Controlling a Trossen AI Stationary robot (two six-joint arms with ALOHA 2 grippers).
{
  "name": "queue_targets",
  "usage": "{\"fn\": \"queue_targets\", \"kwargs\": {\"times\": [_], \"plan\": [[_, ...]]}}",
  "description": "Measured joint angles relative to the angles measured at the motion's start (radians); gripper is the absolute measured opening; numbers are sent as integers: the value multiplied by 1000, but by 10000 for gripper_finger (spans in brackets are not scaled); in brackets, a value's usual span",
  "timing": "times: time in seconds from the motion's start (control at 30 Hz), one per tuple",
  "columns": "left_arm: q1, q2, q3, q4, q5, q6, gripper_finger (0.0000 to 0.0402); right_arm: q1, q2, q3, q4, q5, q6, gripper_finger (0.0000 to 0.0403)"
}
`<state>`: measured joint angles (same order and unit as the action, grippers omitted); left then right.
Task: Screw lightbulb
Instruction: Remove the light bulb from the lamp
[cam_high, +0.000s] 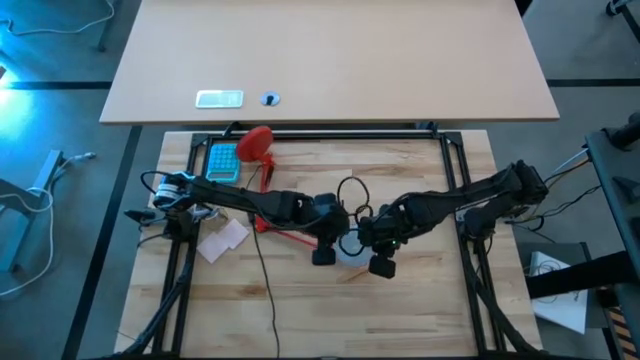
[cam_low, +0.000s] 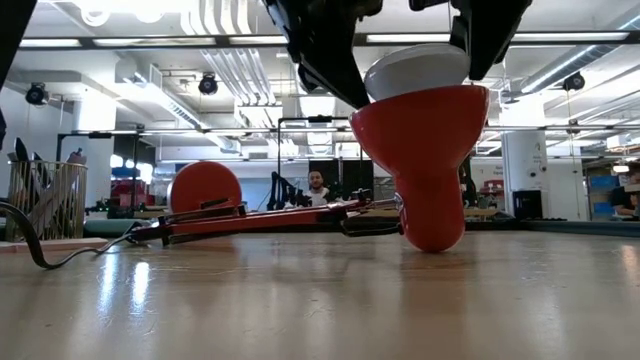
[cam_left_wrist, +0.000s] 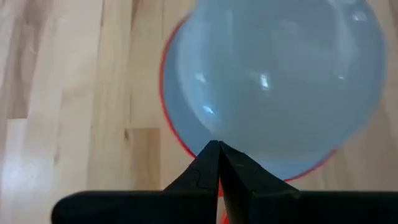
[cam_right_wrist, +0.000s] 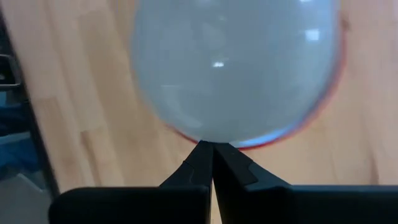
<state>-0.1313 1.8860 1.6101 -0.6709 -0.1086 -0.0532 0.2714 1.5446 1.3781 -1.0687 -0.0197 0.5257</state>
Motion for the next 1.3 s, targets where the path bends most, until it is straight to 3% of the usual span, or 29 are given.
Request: {"fn": "queue_targets", "kwargs": {"times": [0.37, 0.87, 1.3], "plan": [[-17, -2, 82, -134, -6, -9, 1, -44, -26, 5, -34, 36, -29, 0], [8, 3, 65, -125, -14, -6, 1, 52, -24, 6, 16, 13, 60, 0], [-67, 3, 81, -133, -13, -28, 1, -9, -15, 4, -8, 52, -9, 0]]}}
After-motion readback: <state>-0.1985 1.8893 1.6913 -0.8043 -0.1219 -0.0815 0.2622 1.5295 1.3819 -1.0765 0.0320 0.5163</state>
